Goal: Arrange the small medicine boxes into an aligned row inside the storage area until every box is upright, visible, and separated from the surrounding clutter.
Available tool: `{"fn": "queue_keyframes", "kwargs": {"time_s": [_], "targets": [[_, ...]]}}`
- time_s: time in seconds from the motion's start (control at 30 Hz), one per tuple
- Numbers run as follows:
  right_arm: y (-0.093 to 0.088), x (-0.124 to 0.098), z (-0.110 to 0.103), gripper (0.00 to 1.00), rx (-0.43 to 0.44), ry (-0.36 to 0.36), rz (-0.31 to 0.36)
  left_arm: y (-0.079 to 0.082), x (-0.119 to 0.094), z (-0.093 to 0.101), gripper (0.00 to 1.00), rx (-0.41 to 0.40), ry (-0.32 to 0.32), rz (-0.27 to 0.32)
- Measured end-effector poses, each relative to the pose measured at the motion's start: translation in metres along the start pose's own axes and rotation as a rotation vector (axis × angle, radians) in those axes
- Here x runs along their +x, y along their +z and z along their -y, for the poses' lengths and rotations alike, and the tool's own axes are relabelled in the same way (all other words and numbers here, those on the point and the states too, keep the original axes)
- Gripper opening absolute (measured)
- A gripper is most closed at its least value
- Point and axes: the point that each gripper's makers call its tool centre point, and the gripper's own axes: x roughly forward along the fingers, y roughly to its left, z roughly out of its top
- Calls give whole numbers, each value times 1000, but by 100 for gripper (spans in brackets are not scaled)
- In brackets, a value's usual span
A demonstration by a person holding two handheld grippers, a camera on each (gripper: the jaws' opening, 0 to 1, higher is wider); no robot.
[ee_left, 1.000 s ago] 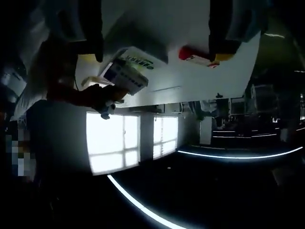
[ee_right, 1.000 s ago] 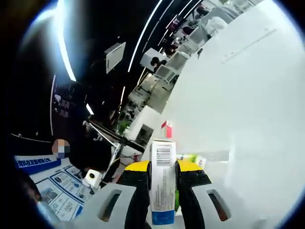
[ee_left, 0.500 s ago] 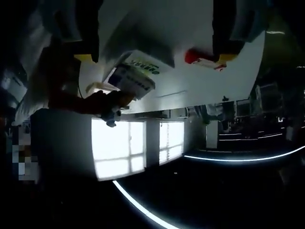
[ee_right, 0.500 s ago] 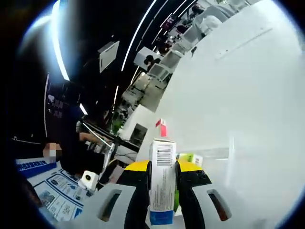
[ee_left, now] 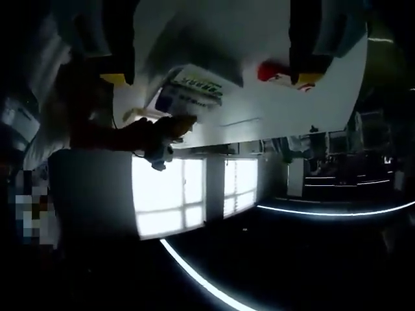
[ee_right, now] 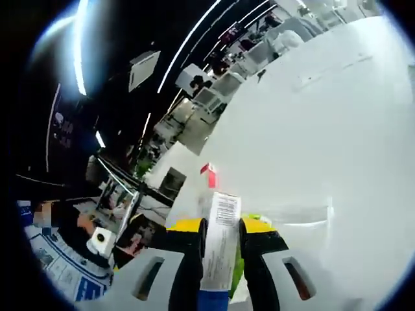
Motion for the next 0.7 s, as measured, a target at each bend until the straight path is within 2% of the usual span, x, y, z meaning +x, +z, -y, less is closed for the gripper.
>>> {"fn": "queue_keyframes", "kwargs": {"time_s": [0.03, 0.07, 0.1, 0.17, 0.33, 0.43, 0.5, 0.6, 0.7], "targets": [[-1, 2, 4, 13, -15, -29, 1, 0, 0, -1, 100, -3, 1, 1], [-6, 2, 9, 9, -79, -66, -34, 0, -1, -2, 100, -4, 3, 2], [-5, 4, 9, 9, -145, -68, -35, 0, -2, -3, 100, -4, 4, 5], [-5, 7, 7, 9, -211, -78, -29, -1, -3, -4, 100, -12, 5, 8], [-5, 6, 6, 9, -208, -66, -33, 3, -4, -5, 100, -14, 7, 28], [-3, 1, 1, 14, -248, -45, -48, 3, -4, -6, 100, -5, 8, 22], [-8, -4, -3, 18, -297, -33, -85, 3, -6, -6, 100, 4, 14, 15], [-22, -19, -8, 18, -389, -31, -190, 5, -7, -7, 100, 8, 16, 24], [-41, -28, -13, 18, -379, -13, -278, 3, -5, -6, 100, 15, 15, 14]]}}
